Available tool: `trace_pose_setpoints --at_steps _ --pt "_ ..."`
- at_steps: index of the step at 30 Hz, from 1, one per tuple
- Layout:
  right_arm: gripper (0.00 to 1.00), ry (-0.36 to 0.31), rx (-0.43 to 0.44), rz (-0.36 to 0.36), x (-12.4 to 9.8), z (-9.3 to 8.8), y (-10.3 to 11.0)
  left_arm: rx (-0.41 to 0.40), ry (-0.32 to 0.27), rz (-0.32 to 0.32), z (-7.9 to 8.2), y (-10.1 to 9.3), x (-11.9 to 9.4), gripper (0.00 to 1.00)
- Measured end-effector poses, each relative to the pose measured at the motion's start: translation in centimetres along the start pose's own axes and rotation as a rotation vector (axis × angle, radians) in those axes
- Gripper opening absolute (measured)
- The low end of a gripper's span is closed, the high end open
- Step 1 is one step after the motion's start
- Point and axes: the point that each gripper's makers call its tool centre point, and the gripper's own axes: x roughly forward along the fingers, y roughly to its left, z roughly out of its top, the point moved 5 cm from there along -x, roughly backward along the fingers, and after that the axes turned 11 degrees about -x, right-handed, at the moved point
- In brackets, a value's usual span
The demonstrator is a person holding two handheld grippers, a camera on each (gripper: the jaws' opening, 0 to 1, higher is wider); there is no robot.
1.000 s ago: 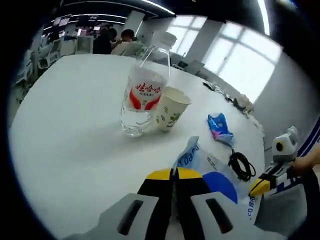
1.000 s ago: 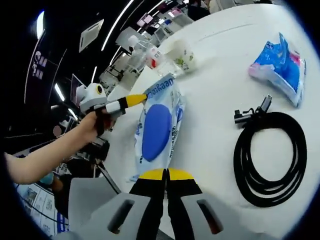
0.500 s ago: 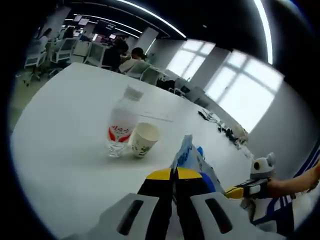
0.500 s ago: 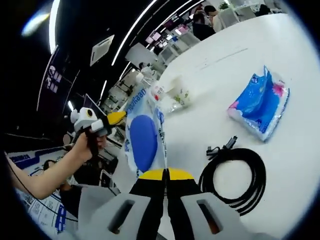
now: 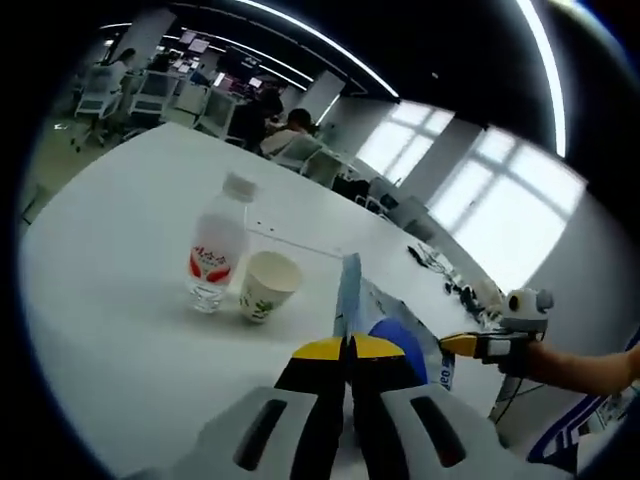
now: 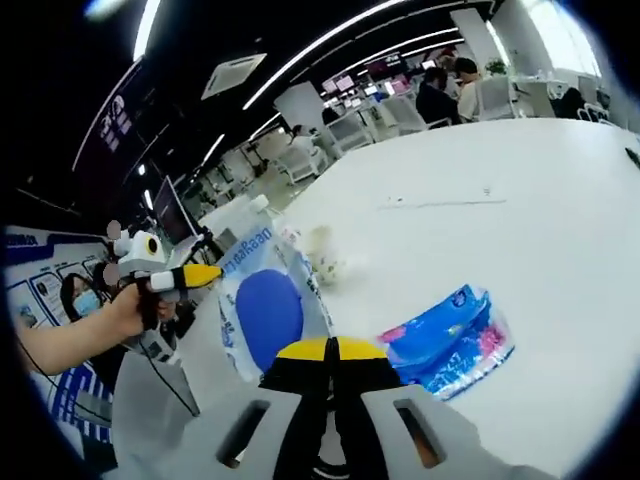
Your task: Arrange the tabletop items into an orderly group along one side of the table until the central work area is clear of visible clutter.
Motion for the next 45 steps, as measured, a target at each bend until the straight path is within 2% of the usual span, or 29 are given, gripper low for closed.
trace_pose_setpoints --at_steps 5,11,13,15,17,22,29,31,34,36,45 --pt "0.0 0.011 -0.074 -0.001 -0.4 1.0 -1.5 -0.014 -0.019 0.02 -0.1 -1.0 1.8 0.0" --pt "0.0 0.024 -0.123 -0.016 0.0 2.9 -5.1 0.027 -0.024 0.061 -0.4 -1.8 4.5 0.0" --pt "0.0 0.041 -0.162 -0.019 0.3 3.3 -6.1 0.057 -0.017 0.08 -0.6 -2.1 5.2 0.0" --pt "0.0 0.053 -0.182 -0.021 0.7 4.0 -7.2 0.126 0.011 0.119 -1.0 -2.3 6.0 0.0" --pt "0.0 0.052 -0.176 -0.018 1.0 4.8 -8.2 0.125 0.015 0.132 -1.2 -2.4 6.7 0.0" --pt "0.0 0.072 -0.269 -0.021 1.6 6.4 -9.6 0.098 -0.001 0.154 -0.7 -2.2 8.3 0.0" --pt "0.0 0.113 -0.35 -0.018 3.6 8.0 -12.4 0.133 -0.042 0.227 0.0 -1.6 10.9 0.0" --pt "0.0 0.118 -0.359 -0.009 4.3 8.3 -13.0 0.16 -0.035 0.262 -0.1 -1.2 11.7 0.0" --pt "0.0 0.144 -0.399 0.002 5.3 8.4 -13.9 0.173 -0.021 0.289 -0.3 -0.6 12.7 0.0" --pt "0.0 0.159 -0.419 0.008 6.0 8.2 -14.7 0.14 -0.017 0.296 -0.6 -0.2 13.1 0.0" --pt "0.0 0.194 -0.405 0.047 8.6 7.3 -16.8 0.12 -0.014 0.36 -0.7 1.6 14.6 0.0"
